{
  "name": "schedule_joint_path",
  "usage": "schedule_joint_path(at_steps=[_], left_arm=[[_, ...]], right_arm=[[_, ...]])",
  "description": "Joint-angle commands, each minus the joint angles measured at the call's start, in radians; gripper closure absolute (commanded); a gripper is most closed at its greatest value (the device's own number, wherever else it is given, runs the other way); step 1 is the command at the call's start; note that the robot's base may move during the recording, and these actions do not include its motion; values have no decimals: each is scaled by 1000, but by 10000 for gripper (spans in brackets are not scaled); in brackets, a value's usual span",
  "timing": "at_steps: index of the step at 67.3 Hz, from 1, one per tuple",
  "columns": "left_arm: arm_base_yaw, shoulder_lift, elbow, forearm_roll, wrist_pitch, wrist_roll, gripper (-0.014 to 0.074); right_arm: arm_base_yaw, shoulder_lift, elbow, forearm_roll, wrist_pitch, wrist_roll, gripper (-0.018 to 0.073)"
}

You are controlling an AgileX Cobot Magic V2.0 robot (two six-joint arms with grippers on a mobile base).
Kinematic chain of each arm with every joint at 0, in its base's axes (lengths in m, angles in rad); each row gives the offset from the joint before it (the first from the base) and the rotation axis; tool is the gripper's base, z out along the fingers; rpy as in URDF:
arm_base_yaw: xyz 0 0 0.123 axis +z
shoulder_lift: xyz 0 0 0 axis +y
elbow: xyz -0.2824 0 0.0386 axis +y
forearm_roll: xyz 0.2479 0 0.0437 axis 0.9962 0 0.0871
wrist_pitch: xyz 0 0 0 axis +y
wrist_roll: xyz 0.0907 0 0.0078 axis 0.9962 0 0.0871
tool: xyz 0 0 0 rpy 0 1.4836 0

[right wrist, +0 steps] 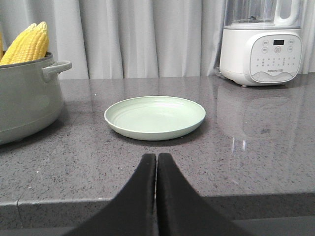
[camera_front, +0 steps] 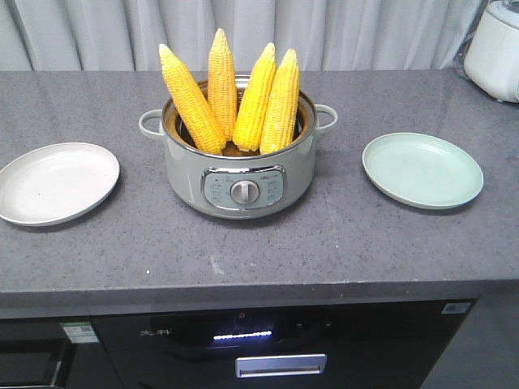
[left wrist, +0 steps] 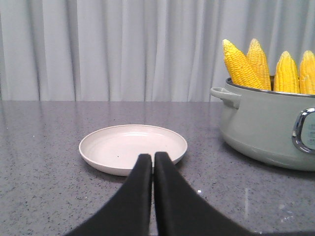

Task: Distribute corn equally
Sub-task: 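Approach the counter edge and stop in front of the pot, then raise both arms from rest toward the counter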

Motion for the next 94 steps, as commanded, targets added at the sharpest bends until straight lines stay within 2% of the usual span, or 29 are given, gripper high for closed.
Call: schedule_joint_path(at_steps=[1,94], left_arm=[[-1,-17,-17,-7,-70,-1,603],[-1,-17,-17,-7,-70,-1,603]], right_arm=[[-5,-6,7,-7,-74,3,565],[-5,-6,7,-7,-74,3,565]])
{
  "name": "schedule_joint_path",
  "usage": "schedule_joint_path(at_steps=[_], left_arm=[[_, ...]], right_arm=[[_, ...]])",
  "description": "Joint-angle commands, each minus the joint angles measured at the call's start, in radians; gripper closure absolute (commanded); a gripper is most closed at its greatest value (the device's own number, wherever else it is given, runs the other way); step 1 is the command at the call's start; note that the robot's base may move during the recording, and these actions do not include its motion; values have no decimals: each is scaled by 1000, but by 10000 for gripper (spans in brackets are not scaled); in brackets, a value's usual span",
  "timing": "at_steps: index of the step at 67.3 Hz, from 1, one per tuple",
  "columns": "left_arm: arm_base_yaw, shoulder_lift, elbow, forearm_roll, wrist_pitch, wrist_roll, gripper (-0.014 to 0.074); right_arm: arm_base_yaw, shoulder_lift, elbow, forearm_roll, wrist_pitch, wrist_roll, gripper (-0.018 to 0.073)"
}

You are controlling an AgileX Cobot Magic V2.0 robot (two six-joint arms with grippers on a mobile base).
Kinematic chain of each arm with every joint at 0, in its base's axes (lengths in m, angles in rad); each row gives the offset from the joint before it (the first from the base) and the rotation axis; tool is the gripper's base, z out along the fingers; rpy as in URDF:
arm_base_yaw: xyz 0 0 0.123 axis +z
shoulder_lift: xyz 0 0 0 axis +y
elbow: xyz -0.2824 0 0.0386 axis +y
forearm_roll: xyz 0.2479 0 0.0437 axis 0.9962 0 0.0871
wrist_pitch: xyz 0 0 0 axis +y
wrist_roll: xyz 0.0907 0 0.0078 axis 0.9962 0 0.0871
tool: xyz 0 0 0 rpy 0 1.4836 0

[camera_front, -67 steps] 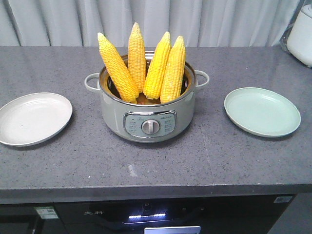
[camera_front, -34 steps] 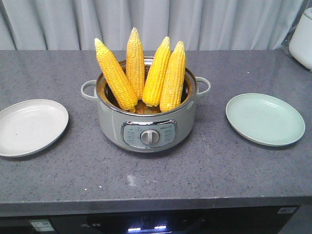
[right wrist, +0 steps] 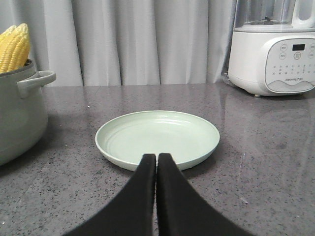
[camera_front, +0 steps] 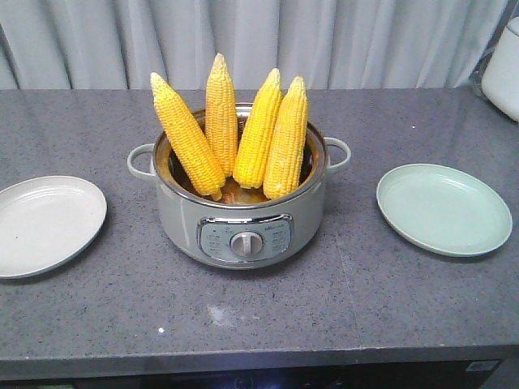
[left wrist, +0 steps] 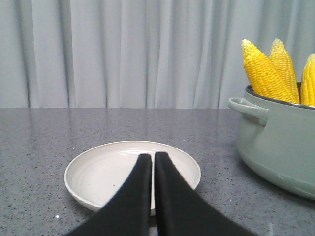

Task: Distribute corn equally
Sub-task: 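Raise both arms from rest toward the counter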

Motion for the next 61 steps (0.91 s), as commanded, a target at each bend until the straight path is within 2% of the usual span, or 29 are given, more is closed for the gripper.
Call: schedule_joint_path(at_steps=[1,61], left_arm=[[-1,-17,-17,-7,-70,-1,603],[-1,-17,-17,-7,-70,-1,603]], right_arm=[[-5,-6,7,-7,-74,3,565],[-5,-6,7,-7,-74,3,565]])
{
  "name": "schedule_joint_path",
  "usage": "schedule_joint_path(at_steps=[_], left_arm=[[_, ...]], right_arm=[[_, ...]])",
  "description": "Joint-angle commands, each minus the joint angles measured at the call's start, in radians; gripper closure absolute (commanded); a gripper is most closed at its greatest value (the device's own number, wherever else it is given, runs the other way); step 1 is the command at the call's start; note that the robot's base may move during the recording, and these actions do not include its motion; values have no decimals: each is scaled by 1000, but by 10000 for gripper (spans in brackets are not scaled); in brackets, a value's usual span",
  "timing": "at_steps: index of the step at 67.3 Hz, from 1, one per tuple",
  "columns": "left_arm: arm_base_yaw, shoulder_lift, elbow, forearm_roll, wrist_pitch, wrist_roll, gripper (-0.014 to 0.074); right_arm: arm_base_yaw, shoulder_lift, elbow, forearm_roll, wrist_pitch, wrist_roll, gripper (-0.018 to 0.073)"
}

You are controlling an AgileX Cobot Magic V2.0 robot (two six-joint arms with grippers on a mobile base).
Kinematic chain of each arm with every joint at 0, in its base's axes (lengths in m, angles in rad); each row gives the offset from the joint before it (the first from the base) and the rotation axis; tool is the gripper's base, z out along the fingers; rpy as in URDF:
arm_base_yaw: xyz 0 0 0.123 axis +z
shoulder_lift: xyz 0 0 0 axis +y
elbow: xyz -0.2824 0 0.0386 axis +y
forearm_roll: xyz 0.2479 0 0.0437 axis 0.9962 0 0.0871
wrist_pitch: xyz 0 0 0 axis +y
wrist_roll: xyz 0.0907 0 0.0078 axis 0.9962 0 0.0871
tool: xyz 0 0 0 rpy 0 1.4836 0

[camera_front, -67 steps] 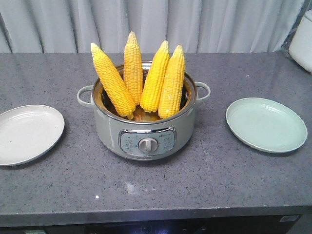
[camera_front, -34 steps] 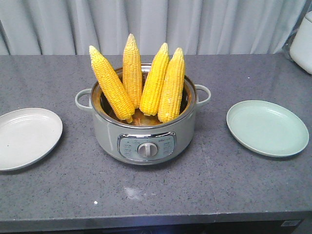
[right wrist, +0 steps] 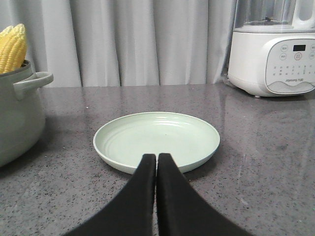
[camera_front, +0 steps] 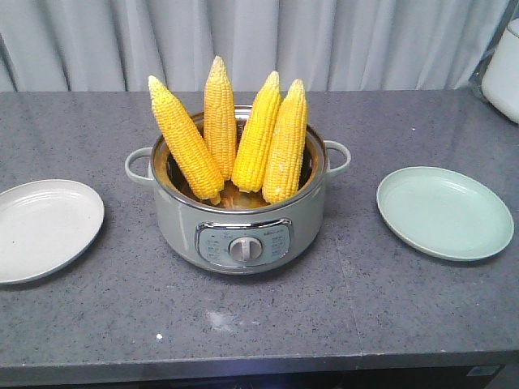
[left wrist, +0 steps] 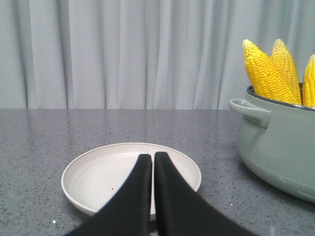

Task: Distribute corn equally
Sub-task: 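Raise both arms from rest toward the counter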

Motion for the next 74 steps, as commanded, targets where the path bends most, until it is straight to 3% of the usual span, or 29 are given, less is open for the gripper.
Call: schedule_joint_path(at_steps=[1,23,32,45,62,74], left_arm=[[-1,-17,-17,-7,-70,-1,603],[-1,-16,-17,-7,-71,-1,603],[-1,-16,-30,-8,-127,-5,603],[-1,17,-178,-42,-110,-5,603],[-1,252,-487,-42,83,-5,603],[-1,471,-758,-42,326,-3,603]], right_arm=[[-5,-6,7,-7,-74,3,565],[-5,-6,7,-7,-76,3,565],[-5,-4,0,-7,-98,3,565],[-5,76,-150,27,55,7,565],[-5,279,-464,47,224,-136,565],[-5,457,-684,53,352,-160,565]])
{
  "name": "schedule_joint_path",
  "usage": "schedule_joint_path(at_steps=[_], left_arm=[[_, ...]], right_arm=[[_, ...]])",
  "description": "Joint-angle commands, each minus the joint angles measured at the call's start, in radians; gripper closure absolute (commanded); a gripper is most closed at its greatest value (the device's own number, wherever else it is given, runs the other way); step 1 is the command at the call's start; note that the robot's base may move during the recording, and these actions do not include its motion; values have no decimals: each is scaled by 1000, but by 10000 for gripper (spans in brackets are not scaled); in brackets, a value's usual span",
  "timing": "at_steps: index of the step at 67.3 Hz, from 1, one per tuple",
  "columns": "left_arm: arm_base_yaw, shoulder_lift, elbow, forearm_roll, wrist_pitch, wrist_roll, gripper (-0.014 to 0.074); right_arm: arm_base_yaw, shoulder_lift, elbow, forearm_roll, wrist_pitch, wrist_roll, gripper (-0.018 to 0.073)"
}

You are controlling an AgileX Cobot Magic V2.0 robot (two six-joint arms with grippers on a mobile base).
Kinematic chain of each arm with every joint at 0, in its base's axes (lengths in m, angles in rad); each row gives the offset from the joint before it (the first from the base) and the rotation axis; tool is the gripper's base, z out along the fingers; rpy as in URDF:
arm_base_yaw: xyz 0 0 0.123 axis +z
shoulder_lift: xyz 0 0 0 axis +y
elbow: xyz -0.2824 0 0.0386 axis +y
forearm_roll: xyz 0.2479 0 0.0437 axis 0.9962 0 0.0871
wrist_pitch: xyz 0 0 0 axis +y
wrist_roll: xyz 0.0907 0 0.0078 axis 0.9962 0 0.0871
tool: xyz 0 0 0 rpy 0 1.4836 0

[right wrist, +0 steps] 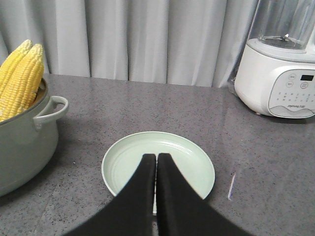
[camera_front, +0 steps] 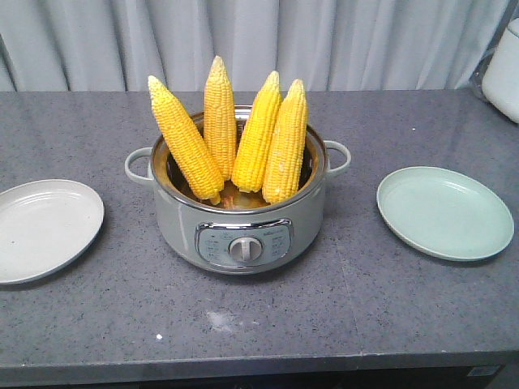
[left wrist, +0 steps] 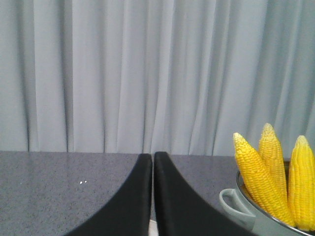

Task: Distribute corn equally
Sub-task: 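Raise both arms from rest toward the counter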

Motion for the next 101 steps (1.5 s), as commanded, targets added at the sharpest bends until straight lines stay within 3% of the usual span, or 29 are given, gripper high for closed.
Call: schedule_joint_path(at_steps=[1,8,18,46,56,70,78,83,91,101], left_arm=[[-1,115,-154,-9,63,0,603],[-1,238,-286,-9,171,15,603],[-1,372,-403,-9,199,59,603],[-1,431,-371,-27,216,56,584],[-1,445,-370,-27,232,60,419],[-1,461,-370,-27,251,60,16],[-2,481,-373,-31,305,89,-73],[-6,493,-377,-78,313,140,-71],[-33,529,-425,-212,377,287,-48],[-132,601,-518,-356,467,440,-21]], right_arm=[[-5,88,-121,3,-11,-16,565],[-5,186,-234,11,41,-16,565],[-5,308,-336,44,70,-24,565],[-5,444,-350,43,99,-34,554],[-5,473,-350,44,111,-34,437],[-5,485,-350,48,133,-33,71],[-5,485,-350,52,148,-29,-48],[-5,485,-350,52,160,-29,-68],[-5,489,-354,55,160,-31,-59],[-5,549,-425,93,212,-85,-41]])
